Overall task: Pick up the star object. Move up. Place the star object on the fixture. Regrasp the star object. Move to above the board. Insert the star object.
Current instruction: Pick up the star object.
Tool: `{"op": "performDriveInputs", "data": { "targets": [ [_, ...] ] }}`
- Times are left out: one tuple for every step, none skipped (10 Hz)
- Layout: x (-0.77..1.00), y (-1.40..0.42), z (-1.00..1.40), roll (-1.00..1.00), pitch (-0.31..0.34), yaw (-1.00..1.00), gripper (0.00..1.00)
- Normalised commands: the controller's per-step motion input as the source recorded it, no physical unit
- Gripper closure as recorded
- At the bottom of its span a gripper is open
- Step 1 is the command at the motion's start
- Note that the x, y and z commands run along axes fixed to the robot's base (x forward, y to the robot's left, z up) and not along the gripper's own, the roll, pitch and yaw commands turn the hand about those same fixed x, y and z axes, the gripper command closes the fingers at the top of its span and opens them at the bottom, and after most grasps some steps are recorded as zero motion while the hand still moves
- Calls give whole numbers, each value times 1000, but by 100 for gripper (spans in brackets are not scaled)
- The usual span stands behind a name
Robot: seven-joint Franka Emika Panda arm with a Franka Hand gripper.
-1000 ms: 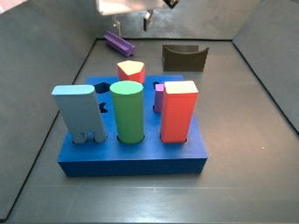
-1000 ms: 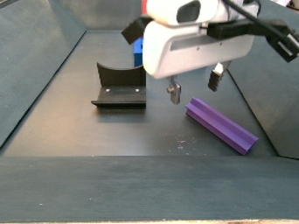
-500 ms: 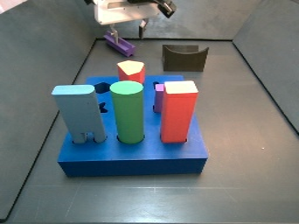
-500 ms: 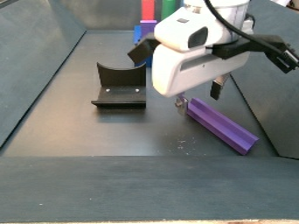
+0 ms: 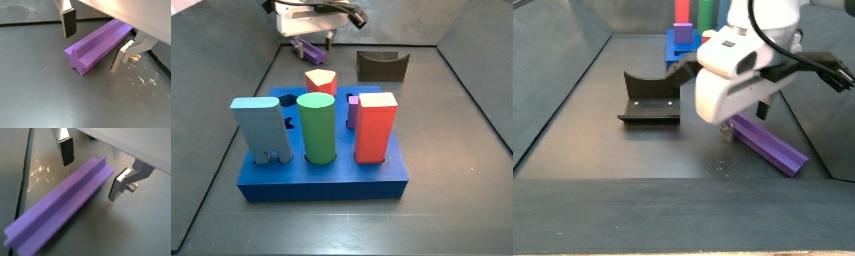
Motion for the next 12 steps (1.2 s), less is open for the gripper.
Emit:
{"op": "performDriveInputs", "data": {
  "targets": [
    [-297,303,-751,-204,-90,94,0],
    [-169,226,-651,-250,-94,100,0],
    [0,54,-569,-279,-99,97,0],
    [23,0,-560,-264,-93,31,0],
    [0,-109,-497,-269,-133,0,0],
    [-91,0,-366,-264,-244,71,0],
    [-169,-106,-377,-144,-337,186,0],
    [-74,0,-211,-139,-174,80,0],
    [0,-20,-134,-30,-100,71,0],
    [0,0,0,0,0,0,100],
    [0,0,0,0,0,0,100],
    [0,0,0,0,0,0,100]
  ]
}}
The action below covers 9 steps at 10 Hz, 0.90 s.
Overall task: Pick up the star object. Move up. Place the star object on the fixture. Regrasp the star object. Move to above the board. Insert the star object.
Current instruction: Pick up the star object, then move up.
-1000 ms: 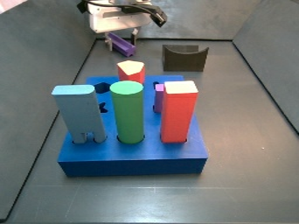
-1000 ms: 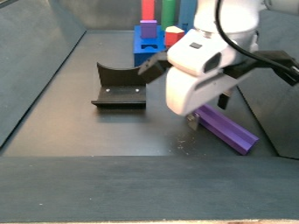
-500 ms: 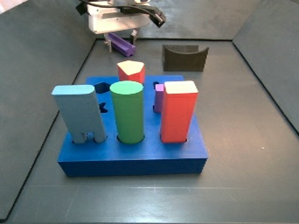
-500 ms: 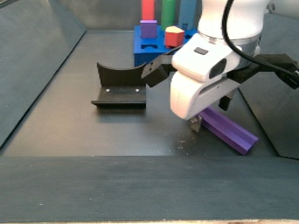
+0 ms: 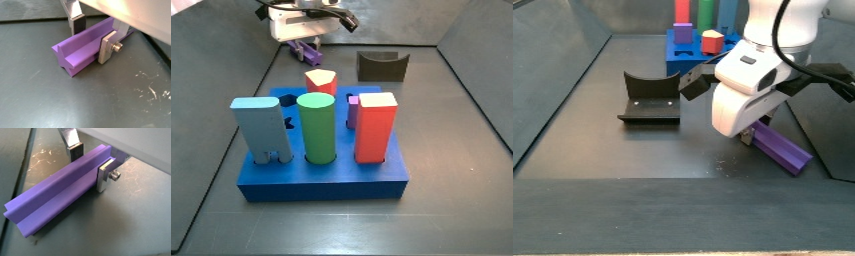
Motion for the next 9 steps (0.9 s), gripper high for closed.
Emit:
{"op": "performDriveInputs", "data": {
  "targets": [
    [0,0,0,0,0,0,100],
    [0,0,0,0,0,0,100],
    [0,0,0,0,0,0,100],
    [0,0,0,0,0,0,100],
    [0,0,0,0,0,0,100],
    [0,0,0,0,0,0,100],
    [0,0,0,0,0,0,100],
    [0,0,0,0,0,0,100],
    [0,0,833,0,0,0,100]
  ]
}}
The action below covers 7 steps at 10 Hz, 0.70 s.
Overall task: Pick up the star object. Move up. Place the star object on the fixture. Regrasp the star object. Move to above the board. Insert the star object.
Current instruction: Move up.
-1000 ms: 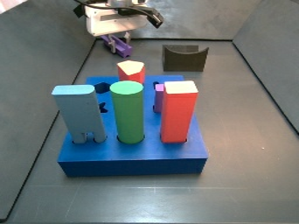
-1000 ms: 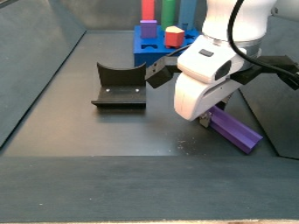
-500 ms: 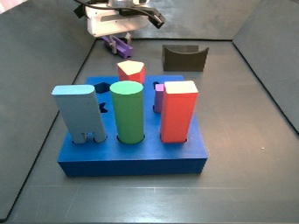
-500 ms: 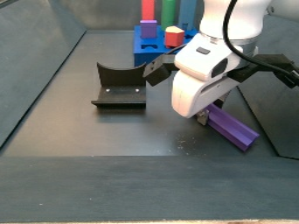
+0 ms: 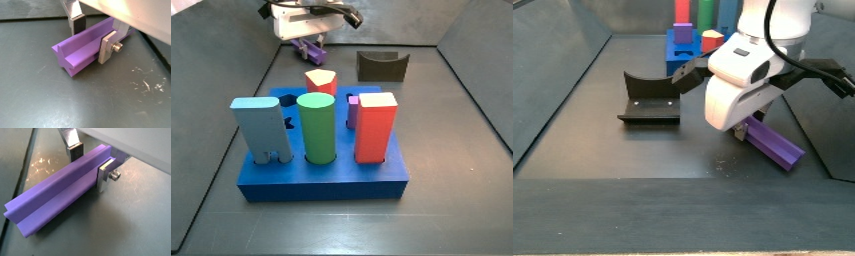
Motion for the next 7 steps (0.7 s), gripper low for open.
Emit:
{"op": "performDriveInputs", "data": {
  "targets": [
    [-72,35,783,-2,40,9,100],
    [-62,30,708,6,66,-2,100],
    [-24,19,590,25,94,-12,100],
    [-16,12,527,36,106,-15,100],
    [-17,4,383,70,114,-16,100],
    [-17,-2,303,89,112,-13,100],
    [-20,-1,206,114,114,-10,100]
  ]
}}
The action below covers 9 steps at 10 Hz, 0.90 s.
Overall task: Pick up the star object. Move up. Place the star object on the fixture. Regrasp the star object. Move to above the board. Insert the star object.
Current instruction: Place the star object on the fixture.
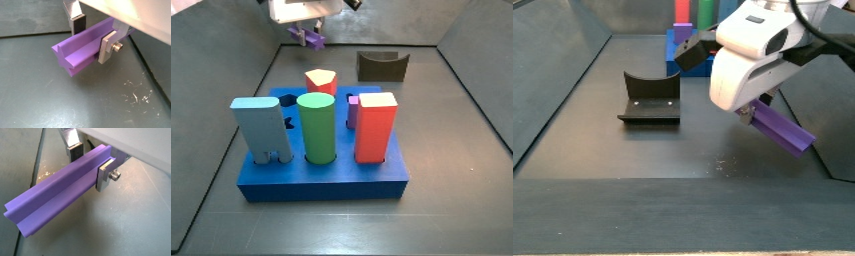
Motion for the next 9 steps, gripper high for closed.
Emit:
{"op": "performDriveInputs", "data": {
  "targets": [
    [0,0,1000,0,0,0,100],
    [-1,0,1000,13,6,1,100],
    [-10,2,1000,28,28,-4,100],
    [-13,1,1000,39,45,-11,100],
    [-19,3,1000,57,67,-18,100],
    [-21,3,1000,67,85,-20,100],
    [-21,3,1000,82,98,-20,100],
    [-23,0,1000,90,105,-14,100],
    [-23,0,1000,101,111,-2,100]
  ]
}}
